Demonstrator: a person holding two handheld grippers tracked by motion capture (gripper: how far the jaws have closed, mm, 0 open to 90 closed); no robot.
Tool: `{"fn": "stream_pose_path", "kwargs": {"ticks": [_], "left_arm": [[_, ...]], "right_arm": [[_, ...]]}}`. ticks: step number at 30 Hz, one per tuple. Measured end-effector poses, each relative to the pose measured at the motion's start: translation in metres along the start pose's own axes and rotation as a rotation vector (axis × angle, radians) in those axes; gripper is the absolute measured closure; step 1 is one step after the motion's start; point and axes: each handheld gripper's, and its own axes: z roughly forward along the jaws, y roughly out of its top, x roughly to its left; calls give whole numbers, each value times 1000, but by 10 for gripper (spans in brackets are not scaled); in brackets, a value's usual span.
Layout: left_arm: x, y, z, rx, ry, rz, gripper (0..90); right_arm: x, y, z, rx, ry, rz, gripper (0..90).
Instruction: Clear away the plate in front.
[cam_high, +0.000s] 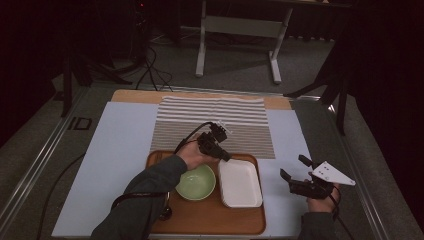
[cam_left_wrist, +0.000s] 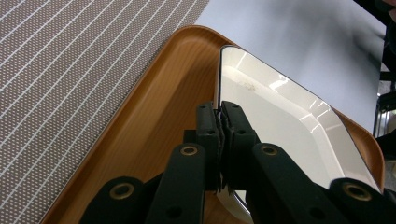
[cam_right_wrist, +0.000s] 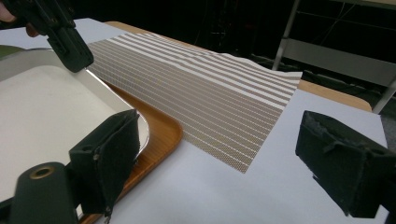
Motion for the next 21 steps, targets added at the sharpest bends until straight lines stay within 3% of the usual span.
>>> {"fn": "stream_pose_path", "kwargs": {"ticks": [13, 21], "left_arm": [[10, -2, 10, 14, -19, -36, 864], [8, -3, 19, 37, -40, -42, 847]], "right_arm": [[0, 0, 0, 0, 1, -2, 130], [0, 0, 0, 0, 0, -3, 130]]}}
